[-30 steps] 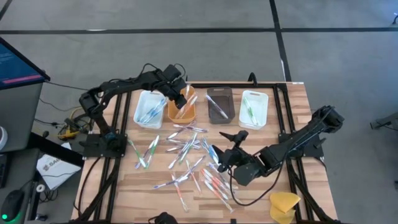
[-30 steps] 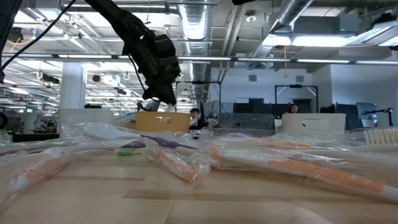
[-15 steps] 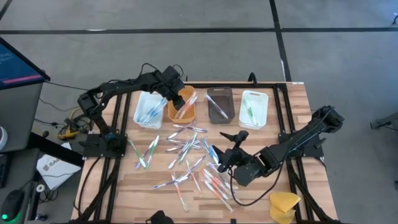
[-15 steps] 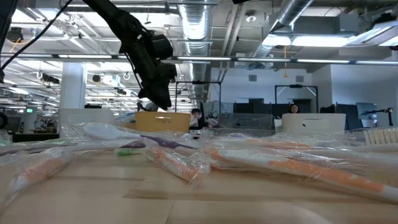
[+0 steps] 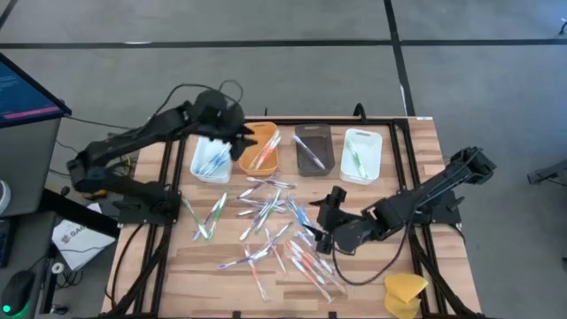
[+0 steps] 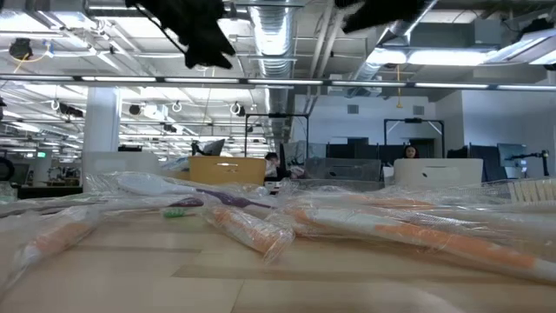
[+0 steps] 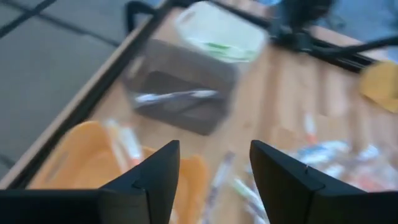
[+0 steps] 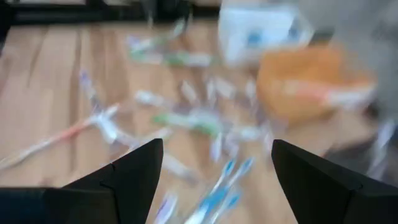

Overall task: Pick & Place Toothbrushes
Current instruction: Put the blue toothbrush into the left white bin

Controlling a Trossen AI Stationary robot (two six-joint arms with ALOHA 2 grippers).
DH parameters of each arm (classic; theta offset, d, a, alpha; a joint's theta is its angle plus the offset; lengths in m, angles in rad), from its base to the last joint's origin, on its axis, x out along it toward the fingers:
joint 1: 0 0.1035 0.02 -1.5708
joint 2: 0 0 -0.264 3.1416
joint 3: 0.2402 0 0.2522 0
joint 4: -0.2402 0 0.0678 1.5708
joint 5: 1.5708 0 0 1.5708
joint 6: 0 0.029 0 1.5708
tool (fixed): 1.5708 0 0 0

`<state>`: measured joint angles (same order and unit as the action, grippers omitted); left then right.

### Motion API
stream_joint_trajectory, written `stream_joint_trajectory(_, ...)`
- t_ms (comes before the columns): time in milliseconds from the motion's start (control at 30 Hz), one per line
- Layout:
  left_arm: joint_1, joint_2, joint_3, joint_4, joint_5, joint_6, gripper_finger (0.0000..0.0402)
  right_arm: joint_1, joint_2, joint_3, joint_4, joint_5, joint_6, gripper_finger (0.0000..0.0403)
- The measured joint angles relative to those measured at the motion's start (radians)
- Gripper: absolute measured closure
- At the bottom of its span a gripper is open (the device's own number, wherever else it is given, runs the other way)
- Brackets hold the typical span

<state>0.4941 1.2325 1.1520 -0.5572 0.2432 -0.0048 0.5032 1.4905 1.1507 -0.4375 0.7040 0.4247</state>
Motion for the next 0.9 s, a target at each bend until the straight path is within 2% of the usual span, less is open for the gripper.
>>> stream_joint_trajectory(167,-0.134,-0.147,-0.122,0.026,0.001,-0.009,0.0202,-0.059,-0.006,0.0,-0.162,-0.269,0.173,0.0106)
stream_joint_trajectory(300,-0.237,-0.245,-0.253,0.148,0.001,-0.039,0.0201,-0.093,0.03,-0.001,-0.232,-0.438,0.25,0.0106)
stream_joint_trajectory(533,-0.375,-0.348,-0.448,0.465,0.001,-0.083,0.0202,-0.112,0.121,0.0,-0.228,-0.595,0.251,0.0106)
stream_joint_trajectory(633,-0.419,-0.365,-0.506,0.571,0.001,-0.083,0.0201,-0.119,0.162,0.0,-0.236,-0.618,0.257,0.0106)
stream_joint_trajectory(767,-0.454,-0.368,-0.548,0.635,0.001,-0.083,0.0203,-0.138,0.219,0.0,-0.247,-0.627,0.257,0.0106)
stream_joint_trajectory(900,-0.464,-0.368,-0.556,0.643,0.001,-0.083,0.0203,-0.155,0.273,0.0,-0.29,-0.698,0.257,0.0106)
